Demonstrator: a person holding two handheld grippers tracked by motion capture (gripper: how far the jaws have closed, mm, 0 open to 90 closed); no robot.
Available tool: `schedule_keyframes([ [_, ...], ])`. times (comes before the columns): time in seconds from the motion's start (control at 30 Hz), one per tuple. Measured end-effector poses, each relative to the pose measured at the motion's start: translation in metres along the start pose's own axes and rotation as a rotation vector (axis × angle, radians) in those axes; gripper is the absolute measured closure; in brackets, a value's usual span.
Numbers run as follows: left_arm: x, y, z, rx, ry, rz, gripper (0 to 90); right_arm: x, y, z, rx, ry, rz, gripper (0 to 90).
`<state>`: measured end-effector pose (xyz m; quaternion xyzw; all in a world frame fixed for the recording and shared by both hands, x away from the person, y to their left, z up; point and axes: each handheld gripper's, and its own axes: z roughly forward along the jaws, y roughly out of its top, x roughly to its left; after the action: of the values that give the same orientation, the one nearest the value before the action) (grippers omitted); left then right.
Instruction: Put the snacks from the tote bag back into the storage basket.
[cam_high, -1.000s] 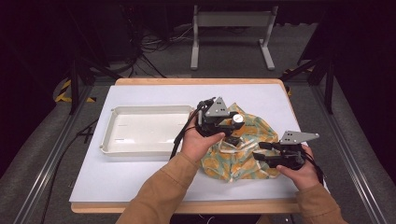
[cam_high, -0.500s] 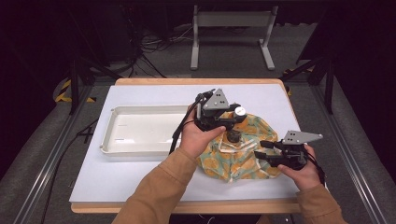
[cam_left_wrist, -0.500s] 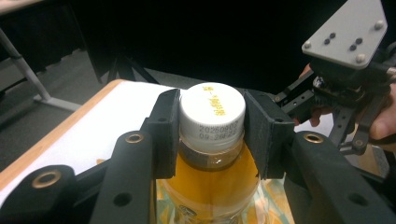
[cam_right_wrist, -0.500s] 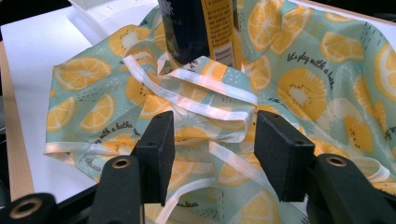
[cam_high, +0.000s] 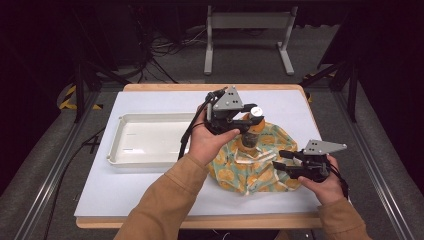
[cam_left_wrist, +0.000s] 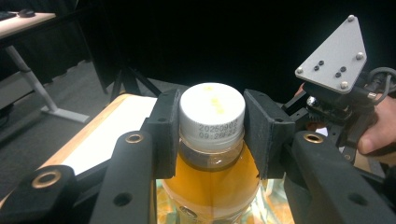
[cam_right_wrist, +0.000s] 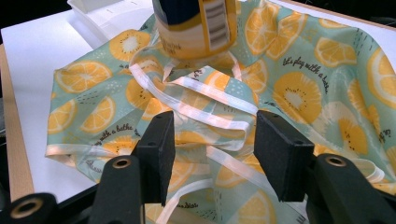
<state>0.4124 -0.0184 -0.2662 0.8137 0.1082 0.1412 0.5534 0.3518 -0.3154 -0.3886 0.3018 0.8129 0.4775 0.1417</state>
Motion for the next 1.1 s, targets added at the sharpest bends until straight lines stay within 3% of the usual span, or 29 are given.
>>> schedule_keyframes([
  [0.1, 0.001, 0.005, -0.006, -0.009, 0.005, 0.014, 58.4, -0.001, -0.001, 0.001, 0.005, -0.002, 0.003, 49.0],
  [0.4, 0.004, 0.012, -0.026, -0.033, 0.003, 0.005, 58.5, 0.000, -0.001, 0.001, 0.003, -0.002, 0.002, 49.0],
  [1.1, 0.023, 0.000, -0.073, -0.025, 0.050, -0.033, 58.5, -0.003, 0.000, -0.004, -0.008, 0.005, 0.015, 48.3],
])
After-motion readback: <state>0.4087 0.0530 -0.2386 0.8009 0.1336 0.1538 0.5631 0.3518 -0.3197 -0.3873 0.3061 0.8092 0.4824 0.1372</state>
